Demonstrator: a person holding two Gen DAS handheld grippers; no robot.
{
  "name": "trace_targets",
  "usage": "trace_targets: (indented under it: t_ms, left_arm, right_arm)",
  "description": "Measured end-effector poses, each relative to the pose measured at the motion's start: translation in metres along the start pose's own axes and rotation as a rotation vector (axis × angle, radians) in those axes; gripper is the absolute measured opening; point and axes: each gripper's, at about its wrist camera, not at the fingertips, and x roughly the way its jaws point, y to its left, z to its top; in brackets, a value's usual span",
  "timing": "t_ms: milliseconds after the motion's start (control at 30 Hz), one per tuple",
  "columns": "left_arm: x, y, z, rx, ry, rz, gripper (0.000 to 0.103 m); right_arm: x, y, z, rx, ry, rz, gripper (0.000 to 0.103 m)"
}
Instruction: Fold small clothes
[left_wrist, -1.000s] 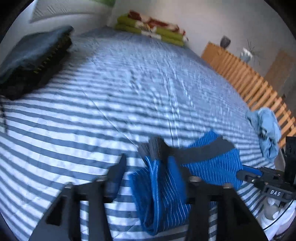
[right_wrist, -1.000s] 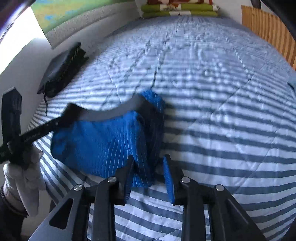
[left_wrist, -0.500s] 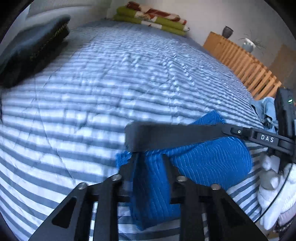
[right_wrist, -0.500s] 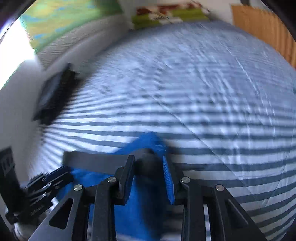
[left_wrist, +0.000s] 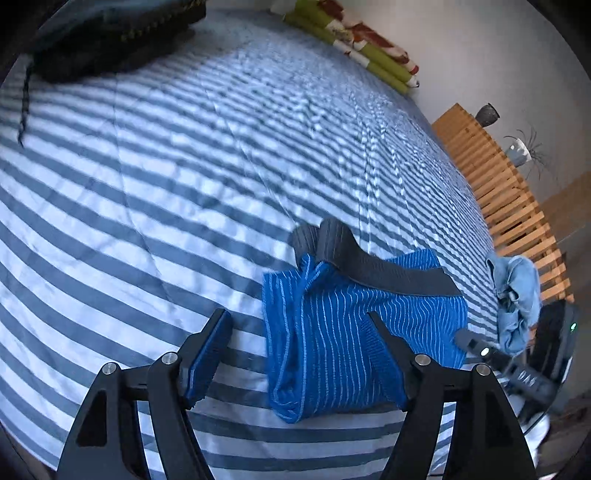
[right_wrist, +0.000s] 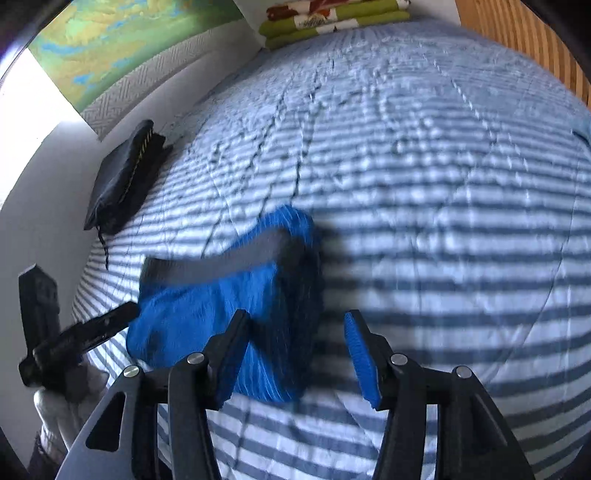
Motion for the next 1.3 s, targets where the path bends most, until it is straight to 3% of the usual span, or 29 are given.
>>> trace_targets:
  t_ms: [67, 200, 367, 433, 500, 600, 800, 1033, 1300]
  left_arm:
    - [0.003, -0.004, 0.001, 0.004, -0.01, 0.023, 0.073]
    - [0.008, -0.012, 0.008, 0.008, 0.01, 0.088, 0.057]
    - [0.021, -0.033, 0.009, 0.095, 0.036, 0.178, 0.046]
    - [0.025, -0.04, 0.01, 0.117, 0.046, 0.198, 0.037]
    - [0.025, -0.042, 0.007, 0.118, 0.049, 0.201, 0.029]
    - [0.027, -0.044, 0.007, 0.118, 0.05, 0.2, 0.018]
    - [0.02, -0.057, 0.003, 0.137, 0.026, 0.217, 0.013]
    - [-0.04, -0.092, -0.018, 0.295, -0.076, 0.229, 0.012]
    - [-0.106, -0.137, -0.041, 0.439, -0.197, 0.183, 0.012]
  right_arm:
    - [0.005, -0.007, -0.005, 0.028, 0.015, 0.004, 0.049]
    - [0.005, -0.017, -0.007, 0.106, 0.009, 0.06, 0.049]
    - [0.011, -0.004, -0.004, 0.084, 0.009, 0.033, 0.049]
    - [0.013, 0.003, -0.004, 0.059, 0.008, 0.01, 0.044]
    - [0.017, 0.011, -0.004, 0.022, 0.025, -0.005, 0.03]
    - [0.019, 0.019, -0.005, -0.004, 0.027, -0.03, 0.023]
    - [0.01, 0.021, -0.011, -0.001, 0.01, -0.024, 0.013]
    - [-0.032, 0.041, -0.025, -0.082, -0.071, -0.032, 0.012]
    - [-0.104, 0.045, -0.043, -0.075, -0.21, 0.038, 0.012]
